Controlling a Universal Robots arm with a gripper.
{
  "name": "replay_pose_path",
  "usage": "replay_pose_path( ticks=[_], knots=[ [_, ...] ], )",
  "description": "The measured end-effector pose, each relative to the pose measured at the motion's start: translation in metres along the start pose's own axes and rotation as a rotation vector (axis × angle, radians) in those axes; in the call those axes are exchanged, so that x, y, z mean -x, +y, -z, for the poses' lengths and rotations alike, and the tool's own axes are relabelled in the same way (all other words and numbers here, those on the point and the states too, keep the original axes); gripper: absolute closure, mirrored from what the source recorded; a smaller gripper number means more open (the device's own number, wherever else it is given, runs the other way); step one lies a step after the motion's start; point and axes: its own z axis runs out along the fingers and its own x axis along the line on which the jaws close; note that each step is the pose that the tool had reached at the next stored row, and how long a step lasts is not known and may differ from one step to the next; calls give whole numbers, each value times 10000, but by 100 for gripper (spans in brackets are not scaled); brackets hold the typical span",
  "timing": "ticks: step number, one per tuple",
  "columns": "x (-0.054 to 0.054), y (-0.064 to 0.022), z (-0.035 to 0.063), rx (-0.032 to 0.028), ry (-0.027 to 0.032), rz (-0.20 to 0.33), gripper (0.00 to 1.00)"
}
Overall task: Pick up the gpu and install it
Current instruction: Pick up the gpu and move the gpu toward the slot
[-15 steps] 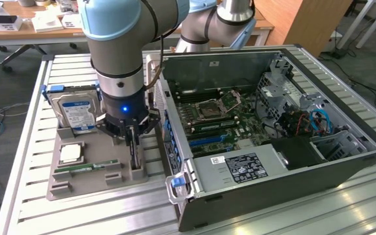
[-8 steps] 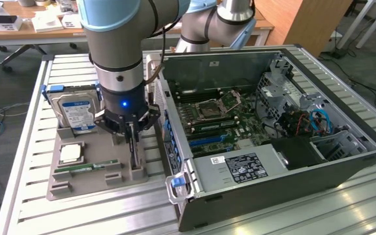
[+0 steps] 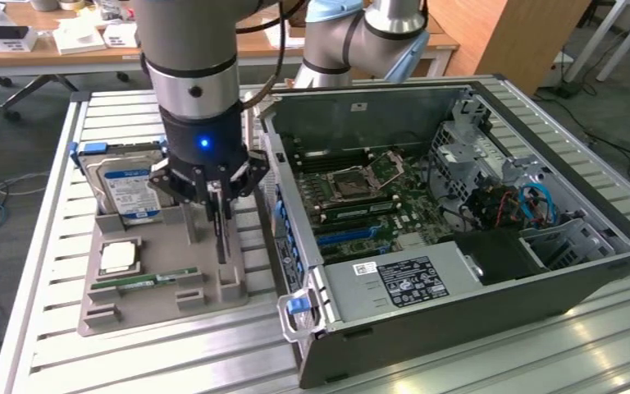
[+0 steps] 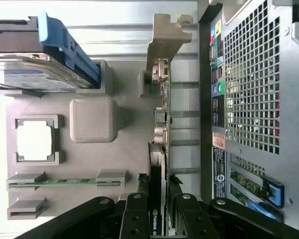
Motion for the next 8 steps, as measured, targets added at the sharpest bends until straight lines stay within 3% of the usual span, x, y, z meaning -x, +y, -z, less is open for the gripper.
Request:
replay_pose_path(
  ticks=[8],
  knots=[
    [6,11,269,0,1,35,74]
  ],
)
